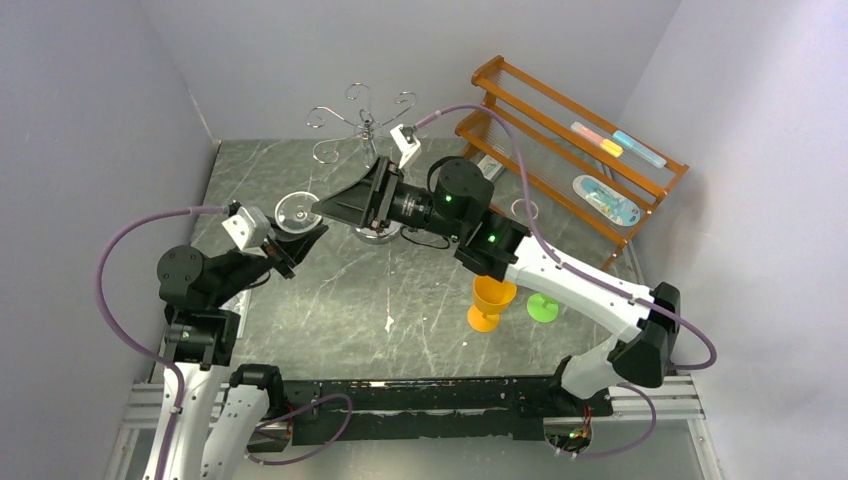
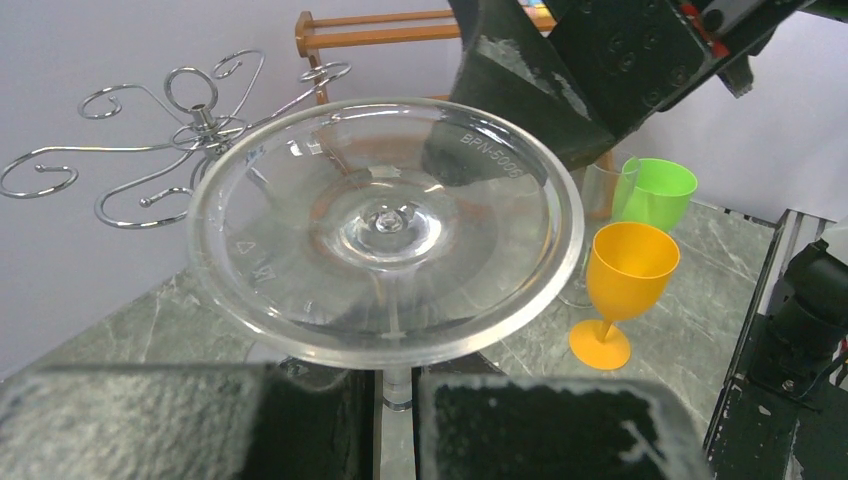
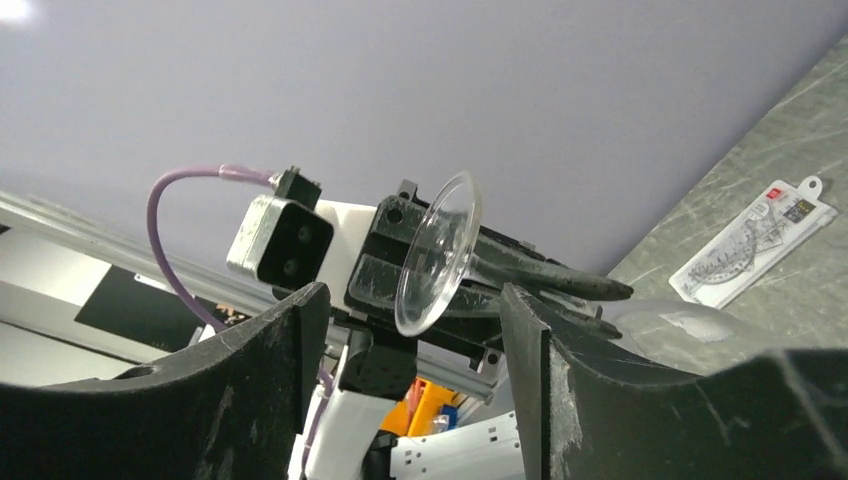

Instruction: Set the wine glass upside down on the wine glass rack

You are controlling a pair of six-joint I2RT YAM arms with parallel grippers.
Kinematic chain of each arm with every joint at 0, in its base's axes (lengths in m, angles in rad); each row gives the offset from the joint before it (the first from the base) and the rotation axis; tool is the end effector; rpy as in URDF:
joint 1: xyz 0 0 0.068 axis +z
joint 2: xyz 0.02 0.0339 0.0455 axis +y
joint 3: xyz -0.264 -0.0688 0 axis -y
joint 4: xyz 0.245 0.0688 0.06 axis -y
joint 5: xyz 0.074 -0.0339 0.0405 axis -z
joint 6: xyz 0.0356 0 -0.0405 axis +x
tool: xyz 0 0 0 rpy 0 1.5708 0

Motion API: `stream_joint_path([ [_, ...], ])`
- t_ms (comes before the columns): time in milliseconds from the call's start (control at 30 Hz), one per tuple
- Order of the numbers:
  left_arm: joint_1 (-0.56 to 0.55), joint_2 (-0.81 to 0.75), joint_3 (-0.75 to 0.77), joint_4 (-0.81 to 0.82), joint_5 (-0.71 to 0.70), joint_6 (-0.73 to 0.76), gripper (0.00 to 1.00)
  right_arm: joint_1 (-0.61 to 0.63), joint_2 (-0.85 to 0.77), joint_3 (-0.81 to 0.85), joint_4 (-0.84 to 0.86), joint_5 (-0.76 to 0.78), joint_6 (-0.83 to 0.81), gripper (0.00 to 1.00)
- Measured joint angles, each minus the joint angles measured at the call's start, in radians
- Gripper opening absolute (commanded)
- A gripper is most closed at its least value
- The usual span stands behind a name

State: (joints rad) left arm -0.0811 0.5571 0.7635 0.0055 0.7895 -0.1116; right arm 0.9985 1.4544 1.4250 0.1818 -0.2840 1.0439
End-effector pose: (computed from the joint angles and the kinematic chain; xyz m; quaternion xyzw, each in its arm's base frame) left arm 0.1178 -0.0349 0.3829 0.2903 0.5845 -0.3096 0.6915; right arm 0.1773 0.2937 0.4449 -0.0927 0.6469 0.6888 0.3138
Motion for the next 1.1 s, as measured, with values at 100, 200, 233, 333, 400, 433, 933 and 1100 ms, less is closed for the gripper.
stream_joint_path([
  [100, 0.000, -0.001, 0.000, 0.000, 0.005, 0.009, 0.05, 0.000, 0.034, 0.039, -0.023, -0.008, 0.006, 0.55],
  [200, 0.000, -0.005, 0.000, -0.002, 0.006, 0.020, 0.05, 0.000, 0.072, 0.070, -0.038, -0.025, 0.016, 0.35],
  [233, 0.000, -0.007, 0.000, -0.002, 0.006, 0.023, 0.05, 0.000, 0.083, 0.074, -0.039, -0.032, 0.023, 0.23],
  [333, 0.000, -0.012, -0.008, -0.011, 0.002, 0.031, 0.13, 0.000, 0.100, 0.076, -0.026, -0.058, 0.056, 0.00],
  [400, 0.000, -0.016, -0.016, -0.002, -0.006, 0.054, 0.27, -0.001, 0.099, 0.071, -0.039, -0.063, 0.098, 0.00],
  [433, 0.000, -0.020, -0.018, 0.001, -0.013, 0.061, 0.35, -0.003, 0.099, 0.069, -0.038, -0.065, 0.117, 0.00],
  [933, -0.001, -0.061, -0.077, 0.104, -0.062, -0.031, 0.32, -0.037, 0.019, -0.008, -0.010, -0.051, 0.251, 0.00],
  [1100, -0.001, -0.082, -0.139, 0.222, -0.037, -0.035, 0.32, -0.047, 0.019, -0.019, 0.010, -0.082, 0.296, 0.00],
])
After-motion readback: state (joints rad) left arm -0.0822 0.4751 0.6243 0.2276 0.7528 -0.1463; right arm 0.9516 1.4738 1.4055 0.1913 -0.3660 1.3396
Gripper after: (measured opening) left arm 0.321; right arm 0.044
